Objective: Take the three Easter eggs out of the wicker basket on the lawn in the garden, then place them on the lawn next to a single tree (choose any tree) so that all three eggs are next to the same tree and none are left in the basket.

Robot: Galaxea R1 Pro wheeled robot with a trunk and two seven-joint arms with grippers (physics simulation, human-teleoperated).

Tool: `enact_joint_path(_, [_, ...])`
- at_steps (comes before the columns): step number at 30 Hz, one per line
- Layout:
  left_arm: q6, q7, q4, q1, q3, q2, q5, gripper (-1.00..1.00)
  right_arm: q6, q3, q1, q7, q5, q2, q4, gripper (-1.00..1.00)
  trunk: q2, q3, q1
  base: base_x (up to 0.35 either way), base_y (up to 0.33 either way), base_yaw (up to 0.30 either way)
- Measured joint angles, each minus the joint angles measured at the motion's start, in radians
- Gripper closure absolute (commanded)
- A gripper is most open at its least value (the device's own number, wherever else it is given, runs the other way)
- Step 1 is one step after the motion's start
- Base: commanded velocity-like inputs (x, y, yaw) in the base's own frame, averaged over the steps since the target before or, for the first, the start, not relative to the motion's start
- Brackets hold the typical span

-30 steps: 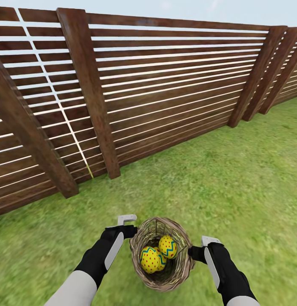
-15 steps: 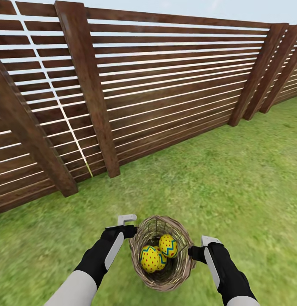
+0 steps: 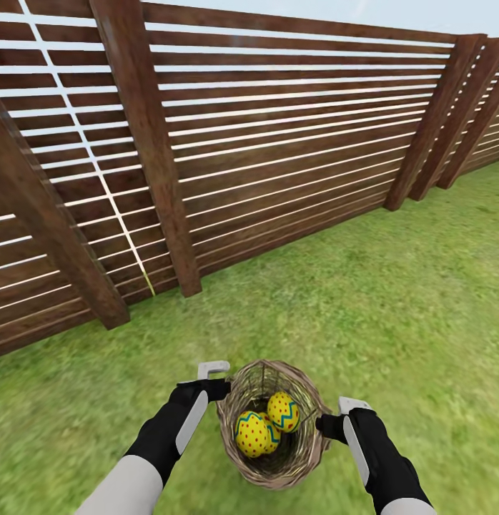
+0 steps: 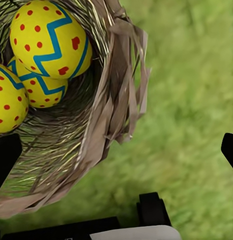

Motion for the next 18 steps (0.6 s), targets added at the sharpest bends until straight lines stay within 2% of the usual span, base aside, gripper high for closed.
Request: enact_joint_path(18, [0.000, -0.001, 0.000, 0.000, 0.000, -0.001, 0.000, -1.00, 0.000, 0.000, 0.000, 0.000, 0.000, 0.000, 0.000, -1.00, -0.126, -0.056, 0.069, 0.000, 0.000, 0.000])
